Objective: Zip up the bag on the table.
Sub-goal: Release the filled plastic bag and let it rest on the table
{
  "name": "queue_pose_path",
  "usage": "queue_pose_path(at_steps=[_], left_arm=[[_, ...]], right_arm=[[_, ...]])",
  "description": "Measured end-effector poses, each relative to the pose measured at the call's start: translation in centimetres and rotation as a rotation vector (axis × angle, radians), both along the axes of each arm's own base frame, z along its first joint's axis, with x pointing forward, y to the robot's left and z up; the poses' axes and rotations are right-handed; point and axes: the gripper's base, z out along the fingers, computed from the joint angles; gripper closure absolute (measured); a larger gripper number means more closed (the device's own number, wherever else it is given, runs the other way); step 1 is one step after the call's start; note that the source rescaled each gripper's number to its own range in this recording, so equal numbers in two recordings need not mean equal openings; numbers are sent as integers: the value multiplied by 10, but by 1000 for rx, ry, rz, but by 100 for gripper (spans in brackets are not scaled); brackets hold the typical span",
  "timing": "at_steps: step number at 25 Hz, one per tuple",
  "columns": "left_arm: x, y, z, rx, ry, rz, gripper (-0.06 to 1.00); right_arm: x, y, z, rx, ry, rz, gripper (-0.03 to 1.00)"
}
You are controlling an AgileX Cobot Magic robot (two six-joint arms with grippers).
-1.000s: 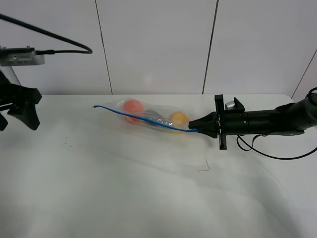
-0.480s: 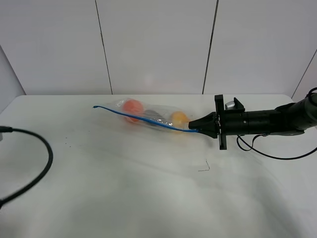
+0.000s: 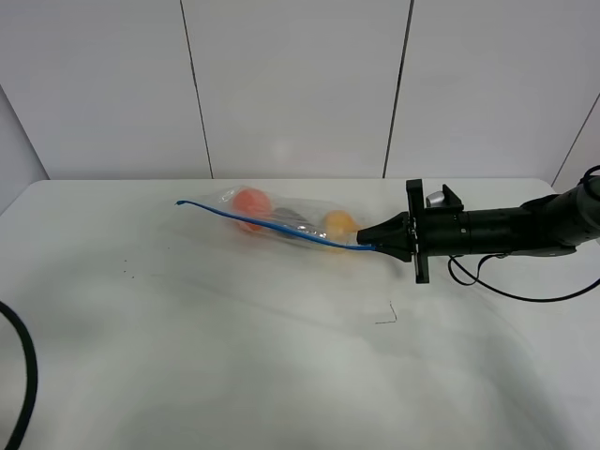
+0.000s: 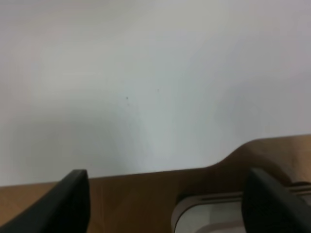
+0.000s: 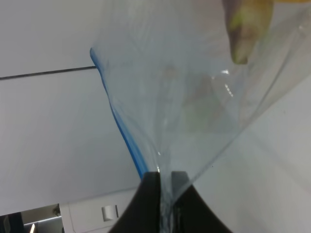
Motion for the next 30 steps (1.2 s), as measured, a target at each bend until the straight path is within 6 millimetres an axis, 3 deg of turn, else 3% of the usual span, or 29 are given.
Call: queue_pose_path(at_steps=[7,19,21,22,26,27,30], left_arm=[[-14,6,6,1,-105,91,-2],[-69,5,13,0,-464,123,-2],[-70,5,13,0,-466,123,-2],[-70,5,13,0,-469,123,-2],[-70,5,13,-1,-469,122,-2],[-70,5,13,-1,-469,122,-2],[-70,5,13,-1,-469,122,-2]], right_arm=[[0,0,0,-2,0,3,97],[-2,0,-2,-20,0,29,94],[-4,0,-3,-31,1,46,84],[-5,0,-3,-37,1,54,73],[-7,-1,-4,-52,2,77,16],[-6,-3,-4,-55,-1,79,8],[5,-17,3,-106,-1,102,-1]])
